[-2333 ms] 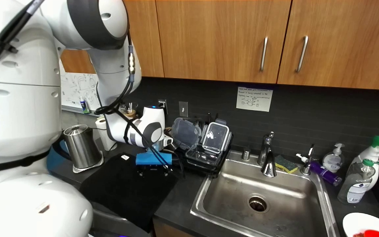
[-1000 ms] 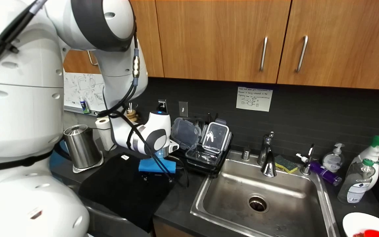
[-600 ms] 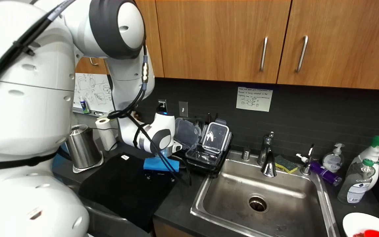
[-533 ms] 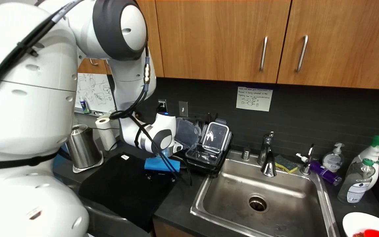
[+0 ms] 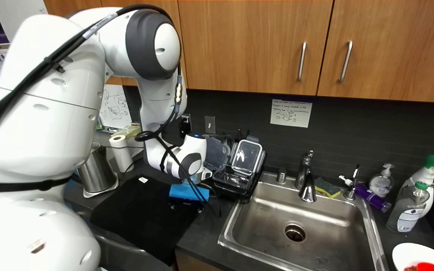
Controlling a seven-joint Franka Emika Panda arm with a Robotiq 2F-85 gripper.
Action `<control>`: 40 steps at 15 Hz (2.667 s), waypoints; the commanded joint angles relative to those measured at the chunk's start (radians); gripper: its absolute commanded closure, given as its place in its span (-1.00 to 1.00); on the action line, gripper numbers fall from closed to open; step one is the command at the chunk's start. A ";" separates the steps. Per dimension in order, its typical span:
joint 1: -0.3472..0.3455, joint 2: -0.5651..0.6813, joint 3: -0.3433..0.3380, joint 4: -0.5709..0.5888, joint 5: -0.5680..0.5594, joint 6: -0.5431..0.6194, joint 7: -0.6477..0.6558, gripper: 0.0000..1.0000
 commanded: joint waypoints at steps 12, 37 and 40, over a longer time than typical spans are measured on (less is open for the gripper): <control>-0.001 0.047 -0.008 0.035 -0.010 -0.046 0.014 -1.00; -0.015 0.106 -0.018 0.094 -0.009 -0.062 0.008 -1.00; -0.014 0.113 -0.019 0.097 -0.010 -0.061 0.010 -1.00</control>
